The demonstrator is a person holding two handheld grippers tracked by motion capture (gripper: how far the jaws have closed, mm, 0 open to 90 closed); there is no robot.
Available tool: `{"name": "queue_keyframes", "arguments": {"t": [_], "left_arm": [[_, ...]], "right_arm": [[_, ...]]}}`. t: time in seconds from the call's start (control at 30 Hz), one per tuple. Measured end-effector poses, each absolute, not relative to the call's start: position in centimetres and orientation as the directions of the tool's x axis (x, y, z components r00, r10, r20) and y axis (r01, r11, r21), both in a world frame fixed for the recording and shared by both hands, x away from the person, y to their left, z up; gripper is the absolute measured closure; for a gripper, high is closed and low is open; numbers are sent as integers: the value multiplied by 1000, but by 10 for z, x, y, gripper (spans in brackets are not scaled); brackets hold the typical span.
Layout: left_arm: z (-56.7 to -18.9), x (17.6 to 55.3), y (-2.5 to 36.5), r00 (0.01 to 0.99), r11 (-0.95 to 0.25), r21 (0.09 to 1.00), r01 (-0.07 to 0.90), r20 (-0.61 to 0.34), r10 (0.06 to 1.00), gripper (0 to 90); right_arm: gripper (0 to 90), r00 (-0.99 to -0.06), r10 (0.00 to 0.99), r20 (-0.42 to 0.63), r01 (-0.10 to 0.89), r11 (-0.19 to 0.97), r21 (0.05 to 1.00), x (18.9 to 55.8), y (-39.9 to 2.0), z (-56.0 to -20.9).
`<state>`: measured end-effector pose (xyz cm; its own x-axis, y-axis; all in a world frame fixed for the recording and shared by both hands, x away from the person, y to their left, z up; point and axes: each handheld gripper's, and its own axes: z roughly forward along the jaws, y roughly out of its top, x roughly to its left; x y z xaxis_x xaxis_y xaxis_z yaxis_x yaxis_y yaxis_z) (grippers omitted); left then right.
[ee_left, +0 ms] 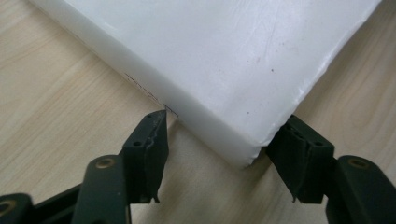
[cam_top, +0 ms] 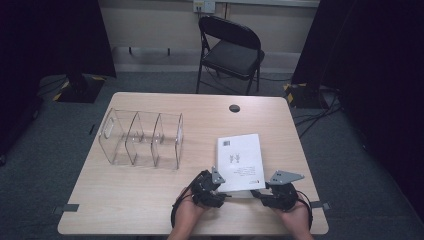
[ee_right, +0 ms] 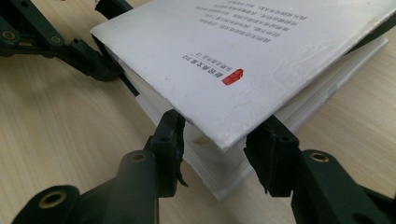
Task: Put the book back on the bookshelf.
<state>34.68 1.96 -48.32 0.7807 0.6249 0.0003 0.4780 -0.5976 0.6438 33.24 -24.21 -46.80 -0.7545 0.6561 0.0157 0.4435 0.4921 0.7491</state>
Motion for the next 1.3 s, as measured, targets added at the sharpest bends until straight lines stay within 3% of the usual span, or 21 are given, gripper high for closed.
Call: {"name": "queue_keyframes", "arguments": {"t": [0.3, 0.7, 1.3], "left_arm": [[-467, 346, 18, 769, -586, 667, 461, 30, 639, 219], [-461, 347, 6, 790, -627, 665, 407, 88, 606, 155], [-468, 356, -16, 742, -633, 640, 435, 144, 655, 0]], "right_arm": [[623, -783, 622, 13, 412, 502, 760, 332, -236, -466], [627, -794, 607, 20, 403, 503, 764, 334, -236, -464], [623, -787, 617, 29, 406, 482, 777, 335, -233, -458]]}}
